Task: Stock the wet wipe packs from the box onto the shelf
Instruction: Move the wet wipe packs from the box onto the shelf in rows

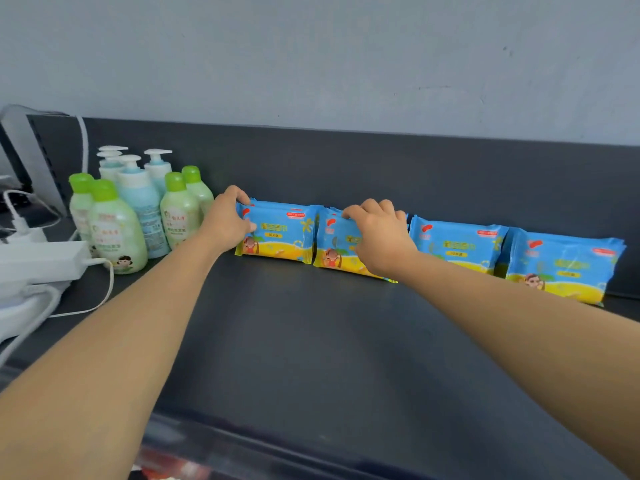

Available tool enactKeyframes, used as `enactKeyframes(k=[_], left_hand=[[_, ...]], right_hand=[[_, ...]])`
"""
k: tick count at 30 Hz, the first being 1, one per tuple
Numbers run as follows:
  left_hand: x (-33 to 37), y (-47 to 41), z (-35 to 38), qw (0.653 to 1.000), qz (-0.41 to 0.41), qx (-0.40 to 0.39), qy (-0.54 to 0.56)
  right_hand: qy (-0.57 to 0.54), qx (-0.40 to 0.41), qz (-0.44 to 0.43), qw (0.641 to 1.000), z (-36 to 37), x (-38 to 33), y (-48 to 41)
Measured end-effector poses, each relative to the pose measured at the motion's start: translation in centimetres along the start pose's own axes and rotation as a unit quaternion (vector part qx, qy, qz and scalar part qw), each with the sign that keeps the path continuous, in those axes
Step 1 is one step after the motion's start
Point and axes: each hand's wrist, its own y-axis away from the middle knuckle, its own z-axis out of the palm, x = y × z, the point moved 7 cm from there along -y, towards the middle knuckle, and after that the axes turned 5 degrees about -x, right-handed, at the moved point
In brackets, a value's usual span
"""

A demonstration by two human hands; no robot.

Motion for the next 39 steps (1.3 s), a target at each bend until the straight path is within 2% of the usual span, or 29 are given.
enactKeyframes(k=[7, 11, 18, 22, 28, 33, 39], left_hand=[[-0.1, 0.1, 0.0, 0.999, -0.016, 0.009, -0.047], [1.1, 1.9, -1.0, 0.995, -0.019, 0.042, -0.086], [7.5, 6.6, -0.8, 0.991, 0.078, 0.039, -0.098], [12.8, 11.1, 0.8, 0.985, 0.149, -0.004, -0.083], [19.6, 21.8, 5.6, 0.960, 0.237, -0.137, -0.059], [25.6, 31.7, 9.2, 0.937, 0.286, -0.193, -0.053], [32.8, 43.8, 17.1, 0.904, 0.319, -0.282, -0.043]], right_hand=[[0.036, 0.030, -0.008, 0.999, 0.3, -0.6, -0.1], [0.025, 0.059, 0.000, 0.998, -0.5, -0.1, 0.8], [-0.029, 0.097, -0.038, 0.994, -4.4, 0.1, 5.3], [-0.061, 0.108, -0.064, 0.990, -6.4, 0.8, 9.9], [-0.107, 0.156, -0.095, 0.977, -9.3, 3.4, 19.4], [-0.124, 0.162, -0.072, 0.976, -11.8, 7.3, 29.4], [-0.153, 0.154, 0.009, 0.976, -13.1, 15.3, 44.5]])
